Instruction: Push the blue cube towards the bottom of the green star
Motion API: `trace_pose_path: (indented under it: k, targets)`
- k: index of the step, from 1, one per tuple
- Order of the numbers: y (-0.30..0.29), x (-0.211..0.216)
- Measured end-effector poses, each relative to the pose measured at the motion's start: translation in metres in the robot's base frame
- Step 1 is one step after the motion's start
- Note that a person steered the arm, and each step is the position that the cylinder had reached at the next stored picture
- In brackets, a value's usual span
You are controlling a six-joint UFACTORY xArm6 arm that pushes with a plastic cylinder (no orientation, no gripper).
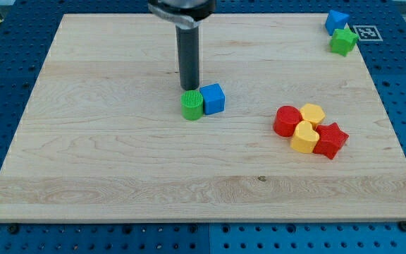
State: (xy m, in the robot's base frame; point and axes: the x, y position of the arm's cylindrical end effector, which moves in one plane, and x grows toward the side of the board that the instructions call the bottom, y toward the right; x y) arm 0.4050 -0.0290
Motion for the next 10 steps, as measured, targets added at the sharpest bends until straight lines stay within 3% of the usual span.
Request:
trace_pose_path:
  k: [1, 2, 4, 7, 9, 10]
  targets:
    - [0.004, 0.042]
    - [0.015, 0.053]
    - [0.048, 0.018]
    - [0.043, -0.034]
    - [0.086, -0.033]
    - [0.115, -0.010]
